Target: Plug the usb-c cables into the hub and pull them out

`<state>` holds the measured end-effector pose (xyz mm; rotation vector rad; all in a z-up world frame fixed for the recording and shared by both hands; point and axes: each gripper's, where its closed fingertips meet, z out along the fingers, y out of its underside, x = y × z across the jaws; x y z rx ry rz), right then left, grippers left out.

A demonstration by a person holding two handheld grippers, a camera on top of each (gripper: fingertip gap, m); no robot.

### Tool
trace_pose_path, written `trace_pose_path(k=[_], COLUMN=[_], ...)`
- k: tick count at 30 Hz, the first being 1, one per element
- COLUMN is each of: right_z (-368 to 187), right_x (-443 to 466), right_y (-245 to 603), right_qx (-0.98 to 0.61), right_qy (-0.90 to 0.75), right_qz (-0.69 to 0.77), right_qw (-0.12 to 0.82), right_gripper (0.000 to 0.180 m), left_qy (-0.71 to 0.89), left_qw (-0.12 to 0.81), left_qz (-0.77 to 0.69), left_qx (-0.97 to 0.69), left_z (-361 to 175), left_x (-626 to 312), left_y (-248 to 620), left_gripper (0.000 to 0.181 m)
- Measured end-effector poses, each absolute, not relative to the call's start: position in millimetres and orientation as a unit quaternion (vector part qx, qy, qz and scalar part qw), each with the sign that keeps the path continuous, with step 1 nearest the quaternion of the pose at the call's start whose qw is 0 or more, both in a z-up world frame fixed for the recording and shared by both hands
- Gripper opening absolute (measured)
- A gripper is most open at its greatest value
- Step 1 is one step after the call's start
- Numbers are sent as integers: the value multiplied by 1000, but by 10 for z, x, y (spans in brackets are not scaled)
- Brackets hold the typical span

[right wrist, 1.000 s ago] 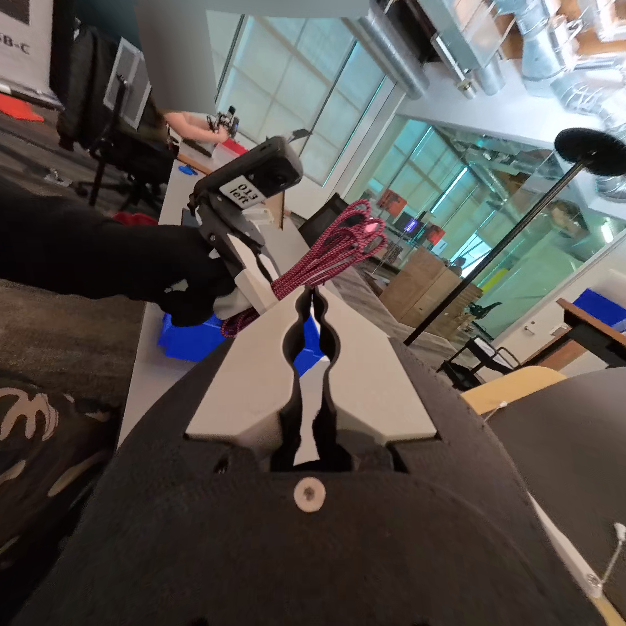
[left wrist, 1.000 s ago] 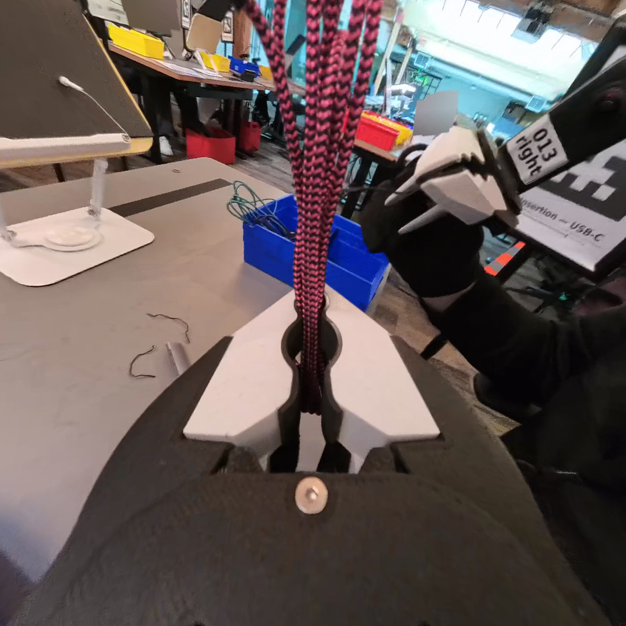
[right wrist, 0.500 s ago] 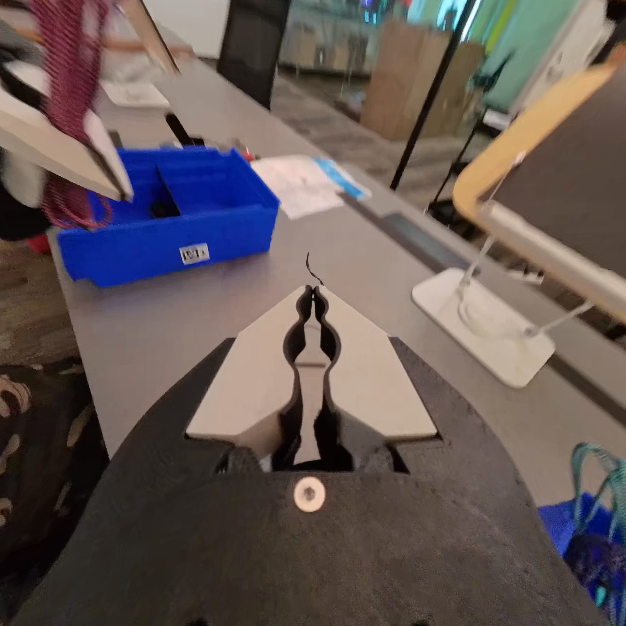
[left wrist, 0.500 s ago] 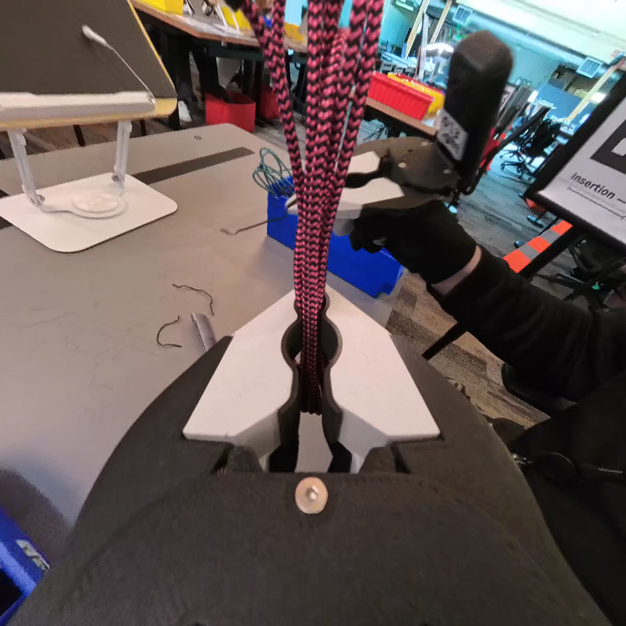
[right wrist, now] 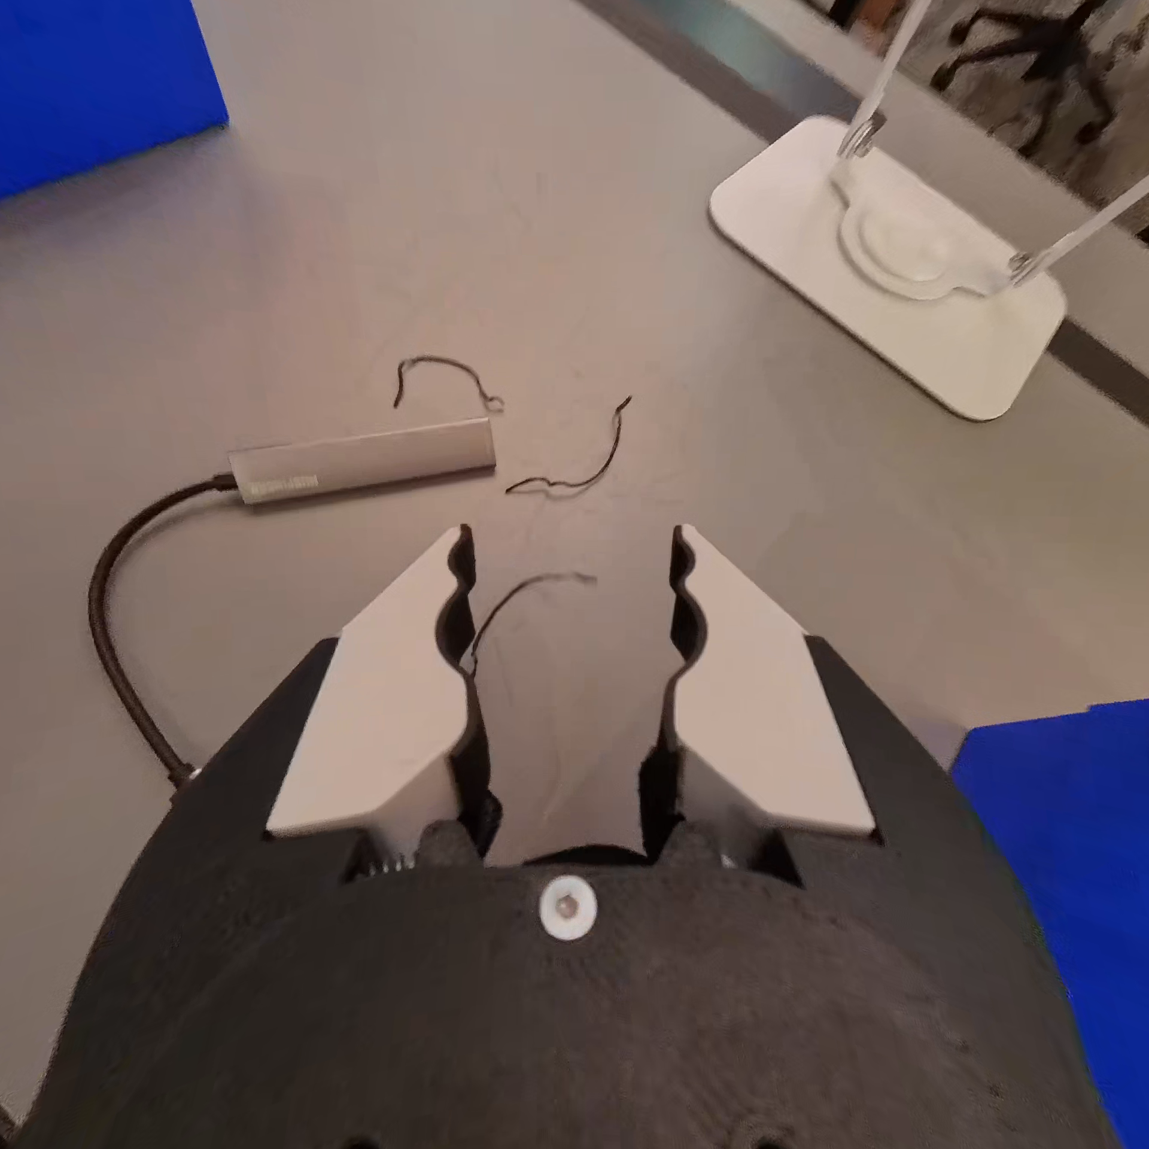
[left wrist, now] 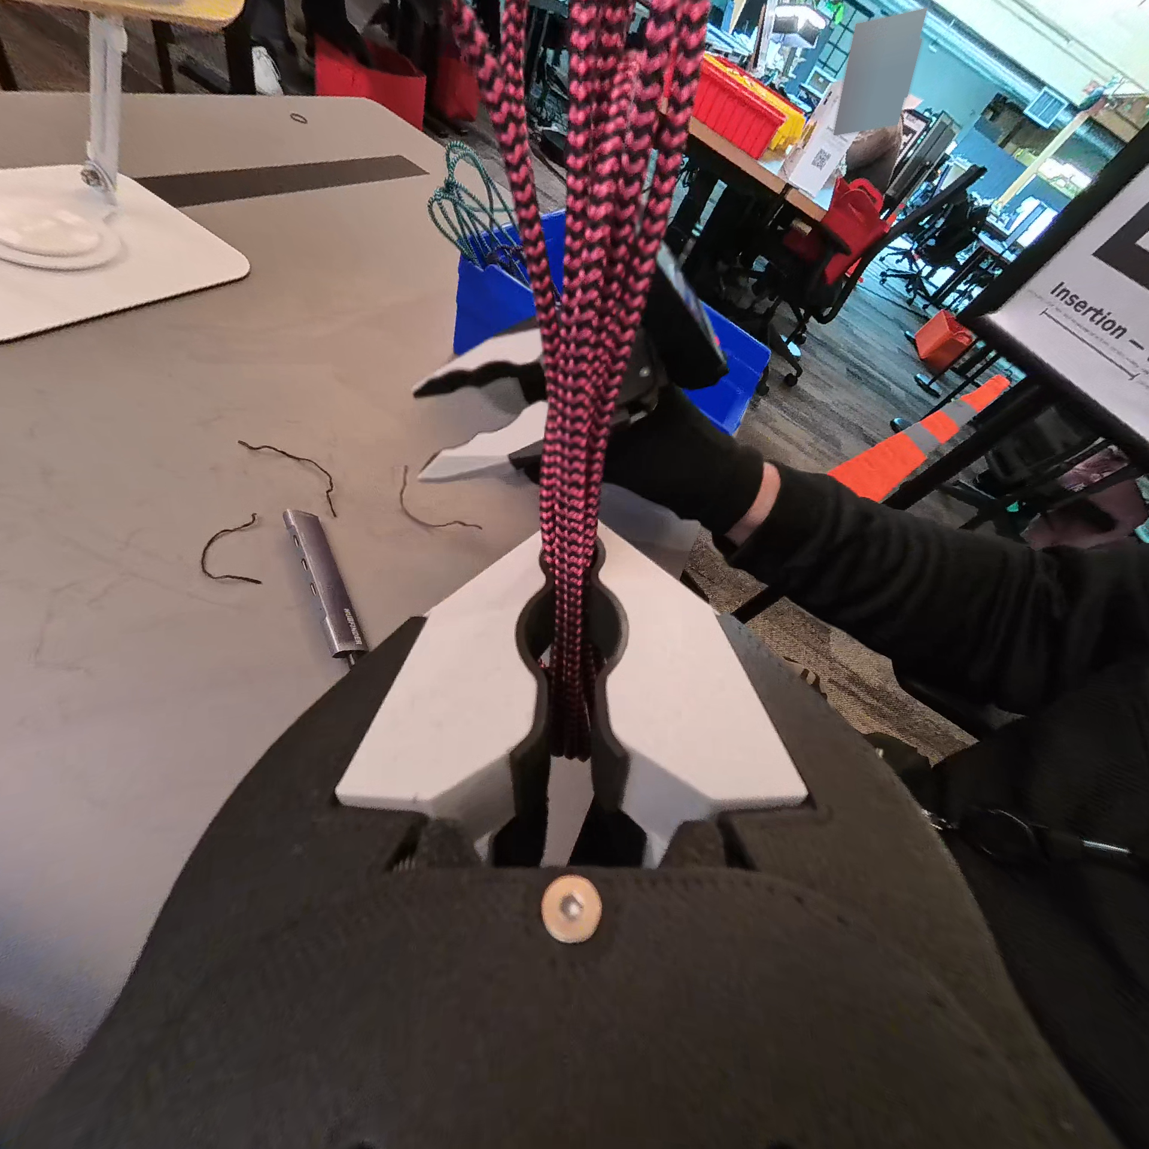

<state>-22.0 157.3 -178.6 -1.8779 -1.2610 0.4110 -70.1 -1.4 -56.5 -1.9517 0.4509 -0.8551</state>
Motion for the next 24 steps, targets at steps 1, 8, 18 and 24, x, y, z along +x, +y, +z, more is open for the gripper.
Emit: trace_pose_path(k=[1, 8, 18, 24], right_z=[-1716, -676, -32, -74], right_x=[-222, -624, -839, -800], right_y=[1574, 843, -145, -274], right_qx=[-742, -605, -466, -447], right_qy=[-500, -512, -513, -577], right_qz=[166, 416, 634, 581], right_qw=[416, 446, 344, 361], right_gripper=[61, 42, 21, 4], left_qy=[183, 206, 277, 286], left_qw=[464, 468, 466, 437], left_qz=[-350, -314, -256, -332], left_qx=[-793, -800, -800, -786], left_z=[-572, -677, -765, -735], left_x=[-695, -653, -447, -366], left_y=[-11, 7, -69, -170], left_gripper=[0, 1, 1, 26])
